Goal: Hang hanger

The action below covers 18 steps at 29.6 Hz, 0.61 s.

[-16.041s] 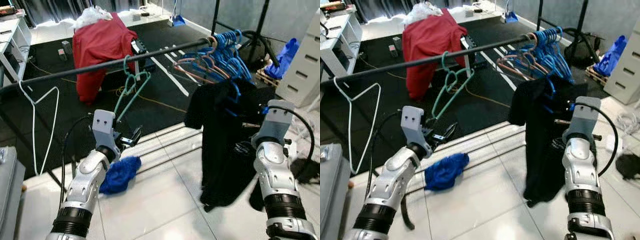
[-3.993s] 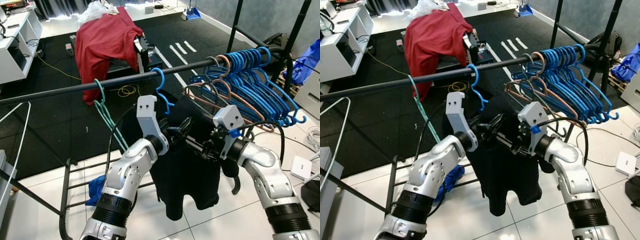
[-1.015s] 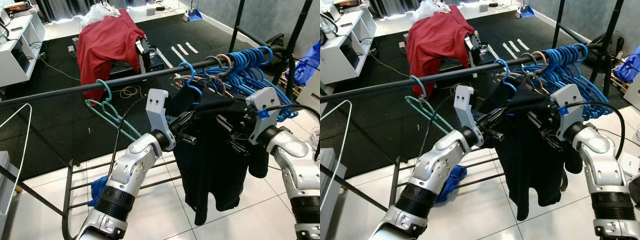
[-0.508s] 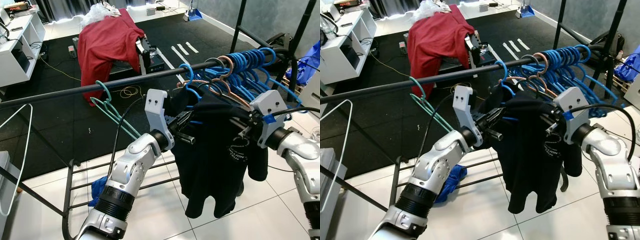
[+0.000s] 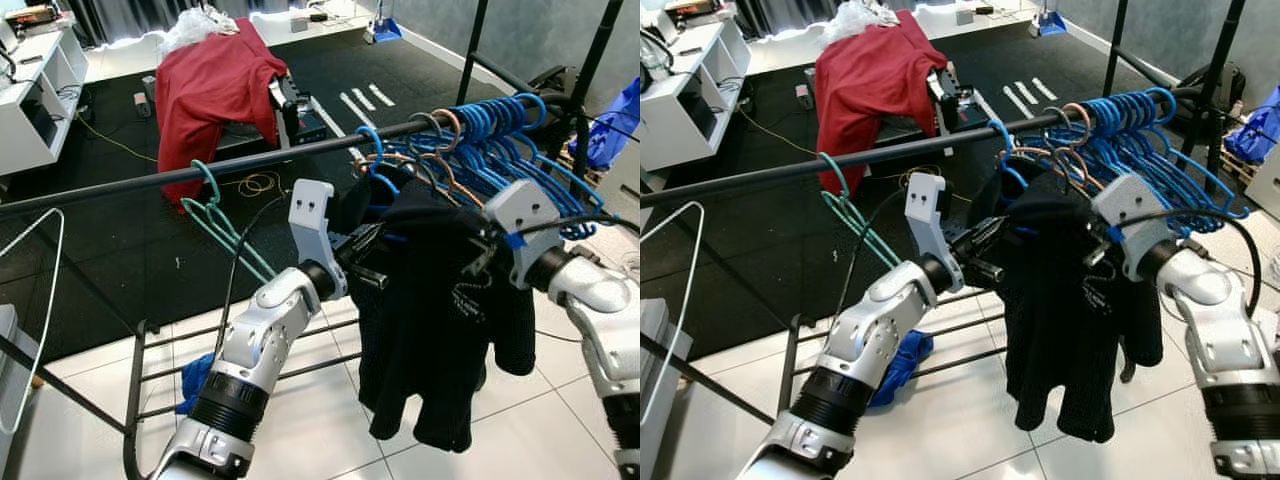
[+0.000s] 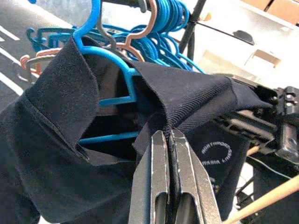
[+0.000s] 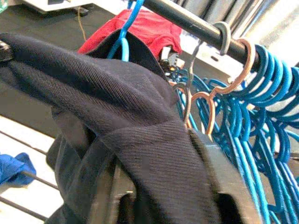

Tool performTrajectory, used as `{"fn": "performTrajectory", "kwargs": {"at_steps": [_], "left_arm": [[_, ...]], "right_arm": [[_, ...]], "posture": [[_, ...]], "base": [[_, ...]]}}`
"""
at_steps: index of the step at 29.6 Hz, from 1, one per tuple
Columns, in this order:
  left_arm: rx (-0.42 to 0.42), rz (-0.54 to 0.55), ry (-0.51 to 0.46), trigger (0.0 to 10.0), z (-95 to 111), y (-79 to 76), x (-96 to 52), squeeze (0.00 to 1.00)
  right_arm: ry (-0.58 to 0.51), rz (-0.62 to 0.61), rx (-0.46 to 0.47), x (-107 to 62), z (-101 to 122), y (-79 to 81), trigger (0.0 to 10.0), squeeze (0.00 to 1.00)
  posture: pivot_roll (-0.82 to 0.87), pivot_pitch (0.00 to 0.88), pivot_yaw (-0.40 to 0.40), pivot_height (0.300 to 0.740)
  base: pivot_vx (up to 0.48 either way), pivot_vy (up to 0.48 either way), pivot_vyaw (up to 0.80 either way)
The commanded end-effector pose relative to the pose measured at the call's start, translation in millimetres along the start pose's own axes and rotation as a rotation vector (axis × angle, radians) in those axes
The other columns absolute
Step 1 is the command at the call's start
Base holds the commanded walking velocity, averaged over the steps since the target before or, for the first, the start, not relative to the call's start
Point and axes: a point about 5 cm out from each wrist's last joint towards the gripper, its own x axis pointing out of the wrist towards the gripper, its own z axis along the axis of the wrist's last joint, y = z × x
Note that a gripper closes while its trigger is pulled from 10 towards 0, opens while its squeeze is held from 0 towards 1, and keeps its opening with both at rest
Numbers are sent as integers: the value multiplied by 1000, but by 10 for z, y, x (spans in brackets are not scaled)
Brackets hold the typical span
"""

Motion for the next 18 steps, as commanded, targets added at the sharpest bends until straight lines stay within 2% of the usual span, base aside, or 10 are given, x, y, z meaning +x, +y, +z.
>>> {"fn": "performTrajectory", "kwargs": {"at_steps": [1,6,7,9,12,13,14,15,17,18], "left_arm": [[-6,52,-2,0,-12,102,-47,0],[-15,41,-3,0,-25,68,-38,0],[-16,40,-3,0,-27,65,-37,0],[-16,40,-3,0,-27,65,-37,0],[-18,38,-3,0,-30,56,-32,0],[-20,35,-3,0,-32,49,-30,0],[-20,35,-3,0,-32,49,-30,0],[-21,34,-2,0,-34,44,-29,0],[-21,34,-2,0,-34,44,-29,0],[-22,33,-2,0,-36,42,-29,0]], "right_arm": [[1,-78,-1,-42,-17,-111,10000,1000],[-108,-209,99,67,80,-113,10000,1000],[-155,-246,188,95,105,-122,10000,0],[-155,-246,188,95,105,-122,10000,0],[-212,-275,307,132,126,-123,10000,0],[-297,-286,464,175,169,-117,10000,0],[-297,-286,464,175,169,-117,10000,0],[-383,-286,600,215,217,-115,10000,0],[-383,-286,600,215,217,-115,10000,0],[-453,-297,706,240,253,-141,10000,0]], "posture": [[-165,104,111,740],[-164,102,110,740],[-164,98,110,740],[-164,98,110,740],[-160,96,109,740],[-158,93,109,740],[-158,93,109,740],[-155,92,109,740],[-155,92,109,740],[-154,87,109,740]], "base": [[0,0,0],[0,0,0],[0,0,0],[0,0,0],[0,0,0],[0,0,0],[0,0,0],[0,0,0],[0,0,0],[0,0,0]]}}
